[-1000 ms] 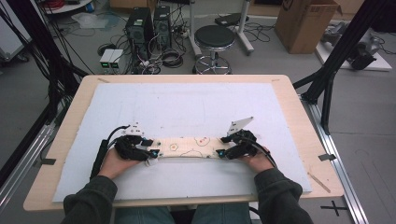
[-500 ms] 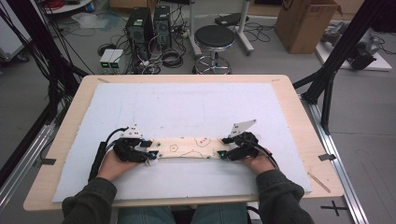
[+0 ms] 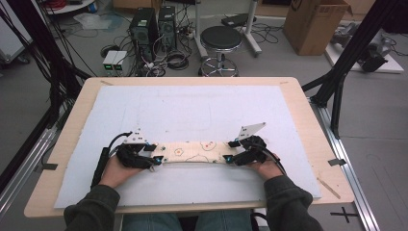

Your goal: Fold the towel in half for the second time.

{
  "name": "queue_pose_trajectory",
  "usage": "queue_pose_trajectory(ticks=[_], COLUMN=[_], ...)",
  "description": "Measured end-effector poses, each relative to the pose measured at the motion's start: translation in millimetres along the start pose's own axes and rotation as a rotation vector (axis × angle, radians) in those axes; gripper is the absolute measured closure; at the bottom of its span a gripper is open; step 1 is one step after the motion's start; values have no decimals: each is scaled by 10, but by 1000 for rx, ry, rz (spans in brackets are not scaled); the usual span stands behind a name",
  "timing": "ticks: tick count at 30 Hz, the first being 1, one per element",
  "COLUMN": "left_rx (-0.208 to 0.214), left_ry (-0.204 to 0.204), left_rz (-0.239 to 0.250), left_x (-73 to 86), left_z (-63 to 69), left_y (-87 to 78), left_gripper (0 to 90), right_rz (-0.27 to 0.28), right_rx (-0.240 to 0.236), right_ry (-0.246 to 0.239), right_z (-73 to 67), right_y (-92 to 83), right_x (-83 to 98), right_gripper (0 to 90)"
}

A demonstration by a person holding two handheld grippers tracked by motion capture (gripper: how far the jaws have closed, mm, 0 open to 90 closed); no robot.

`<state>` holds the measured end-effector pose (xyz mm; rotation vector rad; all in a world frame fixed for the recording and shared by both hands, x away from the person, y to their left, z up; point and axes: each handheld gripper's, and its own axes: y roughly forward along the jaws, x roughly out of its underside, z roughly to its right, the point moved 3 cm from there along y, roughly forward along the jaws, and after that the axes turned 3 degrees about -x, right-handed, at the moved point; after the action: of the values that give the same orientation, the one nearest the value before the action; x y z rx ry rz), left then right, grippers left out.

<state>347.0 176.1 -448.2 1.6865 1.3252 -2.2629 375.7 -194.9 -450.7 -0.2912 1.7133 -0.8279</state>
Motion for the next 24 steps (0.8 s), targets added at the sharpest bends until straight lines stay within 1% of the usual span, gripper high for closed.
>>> queue_pose_trajectory(ticks=[1,3,4,5,7,9,10,12,13,14,15,16,19,20,21,22,24], left_rx=[0,-2,-15,-28,-56,-98,-98,-116,-109,-107,-110,-105,-105,-102,-100,-100,-98], left_ry=[-14,-28,-34,-40,-52,-85,-95,-114,-132,-140,-151,-153,-177,-186,-194,-202,-202], left_rz=[15,36,46,50,65,61,58,42,43,42,41,35,32,31,28,22,5], left_x=[-15,-48,-68,-81,-101,-95,-88,-68,-60,-55,-49,-46,-35,-33,-29,-26,-12], left_z=[-14,-48,-66,-79,-124,-180,-197,-245,-264,-272,-278,-286,-309,-314,-320,-320,-327], left_y=[-18,-58,-71,-81,-100,-89,-81,-59,-40,-30,-8,8,52,66,83,98,118], left_gripper=[425,418,417,417,432,459,458,472,477,482,487,494,498,497,498,501,507], right_rz=[17,42,59,73,75,65,54,32,24,19,23,25,9,-5,-13,-21,-29], right_rx=[4,13,15,28,40,53,59,62,66,66,62,57,46,47,43,32,28], right_ry=[3,18,34,40,73,103,127,157,172,195,203,220,239,256,261,273,280], right_z=[9,32,51,76,117,180,214,259,279,298,314,330,360,365,379,388,398], right_y=[-28,-83,-123,-147,-168,-153,-132,-100,-84,-74,-67,-55,-27,-18,-7,3,12], right_x=[-16,-54,-89,-117,-147,-149,-135,-108,-96,-84,-79,-70,-44,-31,-16,-1,12], right_gripper=[373,370,371,373,388,410,420,443,452,465,479,492,533,537,549,558,576])
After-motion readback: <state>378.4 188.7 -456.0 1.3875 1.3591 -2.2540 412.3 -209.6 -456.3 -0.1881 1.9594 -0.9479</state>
